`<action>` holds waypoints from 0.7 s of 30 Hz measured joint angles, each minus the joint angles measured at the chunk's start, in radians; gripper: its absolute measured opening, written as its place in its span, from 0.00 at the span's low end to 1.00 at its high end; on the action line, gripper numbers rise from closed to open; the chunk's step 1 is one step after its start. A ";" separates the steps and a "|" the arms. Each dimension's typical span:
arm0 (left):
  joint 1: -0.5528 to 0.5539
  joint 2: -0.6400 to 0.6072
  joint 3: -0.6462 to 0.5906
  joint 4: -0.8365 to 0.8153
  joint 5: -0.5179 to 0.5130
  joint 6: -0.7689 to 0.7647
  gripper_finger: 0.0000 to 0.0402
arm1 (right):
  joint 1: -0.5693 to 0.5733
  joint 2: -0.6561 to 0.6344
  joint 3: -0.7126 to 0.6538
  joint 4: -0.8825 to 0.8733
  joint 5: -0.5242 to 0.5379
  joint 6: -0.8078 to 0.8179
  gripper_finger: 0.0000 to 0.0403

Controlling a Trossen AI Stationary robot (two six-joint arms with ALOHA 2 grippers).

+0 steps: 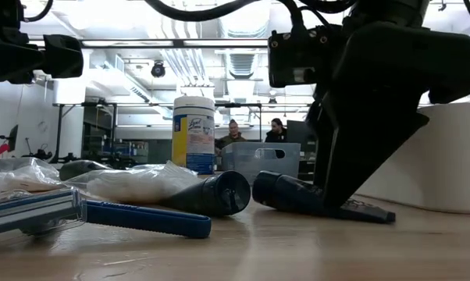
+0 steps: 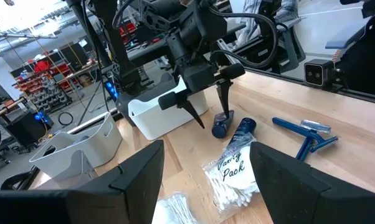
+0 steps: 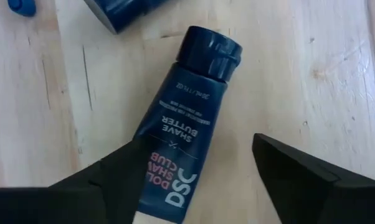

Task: Pick & Place Travel size toiletries
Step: Put the blue shaving cream into the white bin

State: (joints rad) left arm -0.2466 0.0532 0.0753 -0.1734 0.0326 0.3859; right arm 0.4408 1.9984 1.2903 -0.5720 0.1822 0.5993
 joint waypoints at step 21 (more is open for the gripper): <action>0.000 0.000 0.000 0.000 0.000 0.000 0.61 | 0.006 -0.067 -0.004 -0.032 -0.007 -0.091 0.06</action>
State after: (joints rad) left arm -0.2464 0.0532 0.0753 -0.1734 0.0329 0.3859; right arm 0.4471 1.9312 1.2861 -0.6038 0.1754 0.5082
